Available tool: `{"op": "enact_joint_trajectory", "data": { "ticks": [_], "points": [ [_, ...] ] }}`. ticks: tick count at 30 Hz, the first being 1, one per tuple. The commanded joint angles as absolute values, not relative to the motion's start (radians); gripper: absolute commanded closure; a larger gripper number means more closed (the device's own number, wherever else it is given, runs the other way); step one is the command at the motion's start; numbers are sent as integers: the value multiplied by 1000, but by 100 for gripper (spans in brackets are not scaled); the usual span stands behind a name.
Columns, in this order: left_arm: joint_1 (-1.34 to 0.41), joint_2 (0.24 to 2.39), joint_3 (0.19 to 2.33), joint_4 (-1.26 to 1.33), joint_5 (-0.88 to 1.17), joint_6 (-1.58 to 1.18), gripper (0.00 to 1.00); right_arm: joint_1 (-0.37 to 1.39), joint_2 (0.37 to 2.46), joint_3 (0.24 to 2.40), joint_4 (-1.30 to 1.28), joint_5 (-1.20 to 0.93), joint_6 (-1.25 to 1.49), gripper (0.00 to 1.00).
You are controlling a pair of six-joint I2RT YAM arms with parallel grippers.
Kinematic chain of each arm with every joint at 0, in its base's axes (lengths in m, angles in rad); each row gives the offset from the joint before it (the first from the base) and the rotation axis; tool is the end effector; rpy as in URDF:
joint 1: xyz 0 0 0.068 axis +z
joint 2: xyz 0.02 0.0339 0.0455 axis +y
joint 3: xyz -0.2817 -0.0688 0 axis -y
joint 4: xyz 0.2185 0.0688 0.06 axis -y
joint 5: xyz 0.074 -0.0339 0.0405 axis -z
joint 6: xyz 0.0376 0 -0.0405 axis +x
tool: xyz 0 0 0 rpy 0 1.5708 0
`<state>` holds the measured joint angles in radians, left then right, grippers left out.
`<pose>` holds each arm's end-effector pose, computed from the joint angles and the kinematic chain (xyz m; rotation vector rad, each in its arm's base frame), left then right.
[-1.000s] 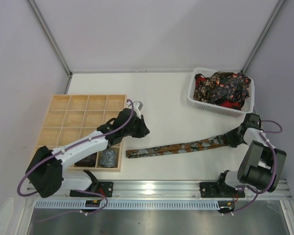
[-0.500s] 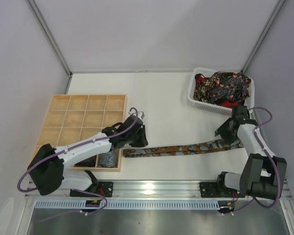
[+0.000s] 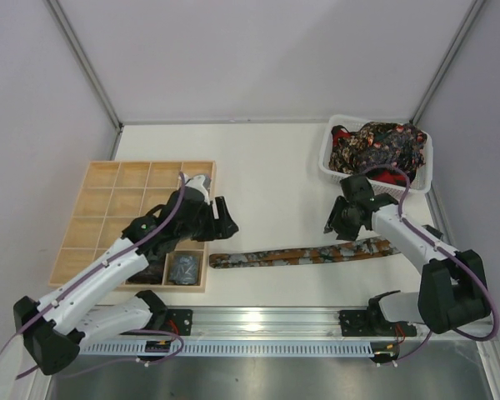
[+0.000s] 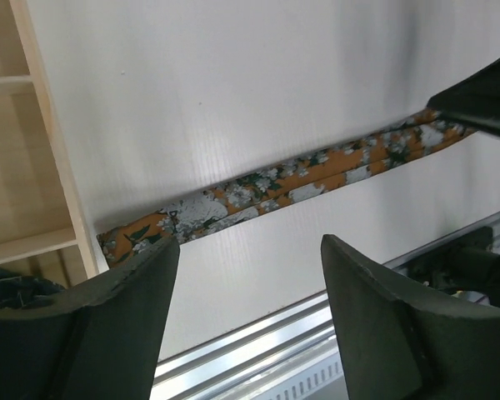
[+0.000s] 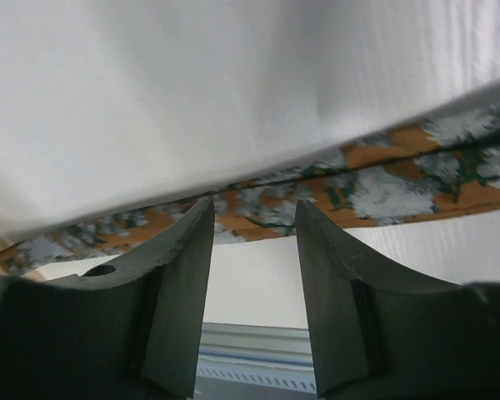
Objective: Roll the ties
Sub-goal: Flatten the tie
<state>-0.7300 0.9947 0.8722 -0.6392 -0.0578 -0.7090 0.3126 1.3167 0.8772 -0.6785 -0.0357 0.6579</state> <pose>0.1292 -0.1127 0.3056 -0.0045 2.4232 -0.6310 0.2101 0.0693 0.2472 0.4592 2.6989 0.3374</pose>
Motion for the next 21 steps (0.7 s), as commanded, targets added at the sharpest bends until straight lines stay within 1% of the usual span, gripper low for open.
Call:
{"op": "enact_joint_trajectory", "data": {
  "ticks": [1,3,5,7,9,12,16,17,20,21],
  "points": [
    [-700,942,945,-678,-9,-671,24,298,1319,812,-713,58,716,51],
    [-690,936,965,-683,24,-655,24,253,1319,779,-710,123,713,52],
    [-675,936,980,-680,54,-623,24,181,1327,733,-649,120,672,52],
    [-661,936,1000,-698,80,-612,30,129,1368,721,-644,126,644,52],
    [-660,931,1003,-710,103,-621,35,60,1393,710,-621,147,621,51],
    [-661,910,982,-709,143,-594,32,-32,1422,695,-571,150,563,51],
    [-657,865,928,-719,109,-529,31,-44,1391,730,-578,146,523,50],
    [-654,847,914,-716,106,-525,30,-44,1385,750,-592,141,517,50],
    [-615,844,862,-693,147,-514,28,-12,1367,808,-662,118,499,48],
    [-586,859,850,-695,162,-511,28,-3,1350,851,-678,104,509,46]
  ]
}}
